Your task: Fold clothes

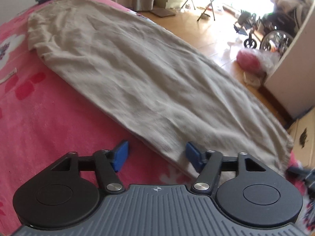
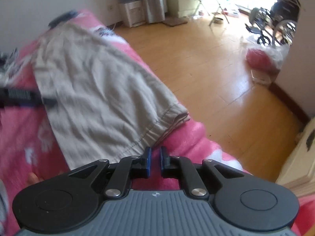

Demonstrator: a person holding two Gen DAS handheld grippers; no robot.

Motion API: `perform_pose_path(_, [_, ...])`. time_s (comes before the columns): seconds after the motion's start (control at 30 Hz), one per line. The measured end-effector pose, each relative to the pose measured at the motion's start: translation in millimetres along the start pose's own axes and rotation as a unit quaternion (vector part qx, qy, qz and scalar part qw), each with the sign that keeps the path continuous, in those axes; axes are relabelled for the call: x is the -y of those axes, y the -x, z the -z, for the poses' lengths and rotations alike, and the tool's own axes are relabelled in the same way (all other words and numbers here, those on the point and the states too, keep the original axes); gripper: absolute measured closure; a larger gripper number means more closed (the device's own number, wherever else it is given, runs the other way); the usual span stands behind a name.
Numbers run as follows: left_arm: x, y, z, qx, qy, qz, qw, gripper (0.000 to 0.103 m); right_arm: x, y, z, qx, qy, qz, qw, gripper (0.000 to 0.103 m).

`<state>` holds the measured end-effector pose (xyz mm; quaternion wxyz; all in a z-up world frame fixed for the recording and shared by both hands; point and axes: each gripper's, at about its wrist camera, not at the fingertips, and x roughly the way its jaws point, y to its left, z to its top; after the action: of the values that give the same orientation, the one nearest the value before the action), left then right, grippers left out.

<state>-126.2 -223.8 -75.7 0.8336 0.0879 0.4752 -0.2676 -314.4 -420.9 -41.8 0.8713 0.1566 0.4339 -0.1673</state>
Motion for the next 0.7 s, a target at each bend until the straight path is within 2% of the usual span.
perform_pose_path(0.07, [6.7,0.1,3.1,0.0,-0.005,-0.012,0.9999,0.028,0.1,12.2,-6.3,0.033,0.001,0.0,0.999,0.094])
perform_pose_path(0.13, [10.3,-2.0,4.4,-0.008,-0.004,-0.017,0.9998,0.011,-1.4,17.2,-16.2,0.051,0.003,0.002,0.999,0.094])
perform_pose_path(0.2, [12.9,-4.8,5.1,-0.02,-0.001,-0.018,0.9996,0.003,-2.2,15.1,-27.2,0.063,-0.009,-0.002,0.998,0.094])
perform_pose_path(0.3, [15.7,-6.7,5.7,-0.03,0.002,-0.024,0.9993,0.002,-8.9,-0.3,-38.7,0.067,-0.013,-0.01,0.998,0.094])
perform_pose_path(0.5, [19.2,-6.2,5.6,-0.037,0.006,-0.042,0.9984,0.0,-18.8,-39.7,-23.5,0.01,0.017,-0.006,1.0,0.094])
perform_pose_path(0.7, [22.7,-6.5,7.5,-0.039,0.011,-0.052,0.9979,0.0,-16.9,-38.8,-25.1,0.0,0.016,-0.007,1.0,0.094])
